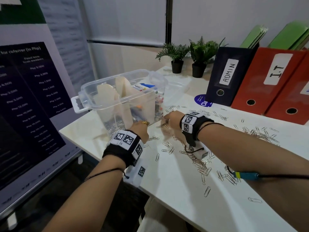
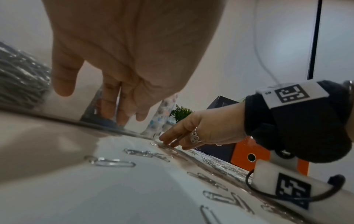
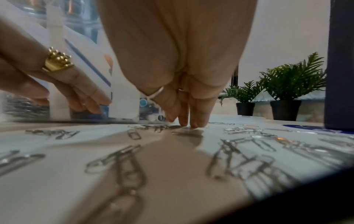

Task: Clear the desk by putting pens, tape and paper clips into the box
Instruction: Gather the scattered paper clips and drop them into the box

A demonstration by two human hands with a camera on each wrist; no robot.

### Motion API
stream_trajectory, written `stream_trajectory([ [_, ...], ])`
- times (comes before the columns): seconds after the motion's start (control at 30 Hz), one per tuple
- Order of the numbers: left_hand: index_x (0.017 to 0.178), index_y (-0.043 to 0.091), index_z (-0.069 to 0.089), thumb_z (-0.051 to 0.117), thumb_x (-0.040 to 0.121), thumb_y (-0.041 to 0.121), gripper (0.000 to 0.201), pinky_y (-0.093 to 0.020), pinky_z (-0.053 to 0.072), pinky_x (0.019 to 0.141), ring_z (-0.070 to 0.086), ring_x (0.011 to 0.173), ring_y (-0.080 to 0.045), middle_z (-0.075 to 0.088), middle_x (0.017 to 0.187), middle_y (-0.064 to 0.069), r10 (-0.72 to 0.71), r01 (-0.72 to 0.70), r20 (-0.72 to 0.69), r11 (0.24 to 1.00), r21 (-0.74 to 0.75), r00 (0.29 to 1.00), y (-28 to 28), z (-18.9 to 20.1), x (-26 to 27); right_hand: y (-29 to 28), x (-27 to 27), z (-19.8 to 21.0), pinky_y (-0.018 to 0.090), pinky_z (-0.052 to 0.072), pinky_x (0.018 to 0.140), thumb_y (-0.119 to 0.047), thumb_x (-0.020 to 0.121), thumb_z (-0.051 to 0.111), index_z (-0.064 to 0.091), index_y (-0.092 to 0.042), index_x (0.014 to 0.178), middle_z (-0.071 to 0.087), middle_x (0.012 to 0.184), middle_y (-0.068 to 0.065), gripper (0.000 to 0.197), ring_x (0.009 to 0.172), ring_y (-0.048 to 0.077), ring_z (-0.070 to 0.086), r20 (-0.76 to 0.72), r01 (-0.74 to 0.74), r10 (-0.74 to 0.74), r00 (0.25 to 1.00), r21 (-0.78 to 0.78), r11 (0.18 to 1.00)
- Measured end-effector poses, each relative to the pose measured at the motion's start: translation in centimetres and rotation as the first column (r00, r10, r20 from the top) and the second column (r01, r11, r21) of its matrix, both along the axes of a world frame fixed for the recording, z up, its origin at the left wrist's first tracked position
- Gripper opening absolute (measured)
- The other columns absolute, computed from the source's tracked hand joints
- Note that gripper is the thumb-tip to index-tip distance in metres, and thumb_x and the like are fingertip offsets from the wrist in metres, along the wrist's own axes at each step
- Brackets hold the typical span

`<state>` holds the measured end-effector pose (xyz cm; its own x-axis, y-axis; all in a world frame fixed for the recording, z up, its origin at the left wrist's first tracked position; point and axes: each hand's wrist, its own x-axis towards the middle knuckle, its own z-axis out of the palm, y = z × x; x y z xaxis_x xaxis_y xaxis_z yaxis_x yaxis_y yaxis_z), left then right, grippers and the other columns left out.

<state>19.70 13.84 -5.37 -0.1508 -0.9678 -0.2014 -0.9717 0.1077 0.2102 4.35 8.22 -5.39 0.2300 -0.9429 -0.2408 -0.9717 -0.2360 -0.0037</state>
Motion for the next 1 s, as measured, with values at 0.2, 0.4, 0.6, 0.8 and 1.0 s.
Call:
stream_trajectory([
  [0.2, 0.136, 0.029, 0.044, 0.052, 0.093, 0.026, 0.043, -0.035, 0.035, 0.109, 0.041, 0.131, -0.026, 0.030, 0.150, -0.008, -0.026, 0.026, 0.084, 1.000, 0.003, 0.996, 0.6, -0.4, 0.8, 2.1, 2.0, 0.2, 0.032, 0.045, 0.094, -0.011, 0.094, 0.041, 0.063, -0.004, 0.118, 0.063, 0.118, 0.012, 0.032, 0.110, 0.030, 0.058, 0.080, -0.155, 0.154, 0.985, 0.000, 0.988],
  [0.4, 0.136, 0.030, 0.044, 0.056, 0.085, 0.053, 0.057, -0.043, 0.043, 0.102, 0.047, 0.123, -0.033, 0.034, 0.144, -0.012, -0.104, 0.087, 0.205, 0.992, 0.088, 0.973, 1.6, -1.0, 0.4, 4.7, 0.8, 0.0, 0.028, 0.041, 0.083, -0.009, 0.091, 0.050, 0.067, -0.007, 0.112, 0.066, 0.106, 0.013, 0.028, 0.102, 0.030, 0.058, 0.089, -0.275, 0.274, 0.958, -0.001, 0.961],
  [0.6, 0.130, 0.026, 0.047, 0.058, 0.075, 0.065, 0.068, -0.039, 0.045, 0.092, 0.051, 0.112, -0.028, 0.040, 0.126, -0.006, -0.136, 0.125, 0.119, 0.987, 0.098, 0.984, 3.9, -1.2, -3.2, 6.2, -2.2, 1.1, 0.018, 0.041, 0.081, 0.003, 0.085, 0.056, 0.066, -0.013, 0.117, 0.068, 0.113, 0.005, 0.037, 0.102, 0.018, 0.062, 0.212, -0.218, 0.210, 0.955, 0.015, 0.976],
  [0.8, 0.135, 0.010, 0.038, 0.074, 0.070, 0.050, 0.084, -0.036, 0.052, 0.089, 0.058, 0.107, -0.023, 0.044, 0.128, -0.008, -0.105, 0.100, 0.144, 0.994, 0.040, 0.984, 4.3, -1.4, -5.0, 7.0, -4.0, 0.8, 0.021, 0.043, 0.086, -0.005, 0.089, 0.057, 0.063, -0.011, 0.121, 0.064, 0.119, 0.006, 0.033, 0.109, 0.020, 0.059, 0.232, -0.105, 0.107, 0.967, -0.021, 0.994],
  [1.0, 0.131, 0.023, 0.044, 0.079, 0.057, 0.055, 0.088, -0.044, 0.049, 0.092, 0.052, 0.110, -0.031, 0.038, 0.128, -0.007, -0.111, 0.111, 0.205, 0.994, 0.015, 0.972, 3.5, -0.9, -4.8, 7.9, -3.4, -0.1, 0.025, 0.037, 0.073, -0.014, 0.087, 0.058, 0.057, -0.014, 0.083, 0.049, 0.101, 0.005, 0.005, 0.097, 0.024, 0.051, 0.083, -0.093, 0.092, 0.992, 0.012, 0.996],
])
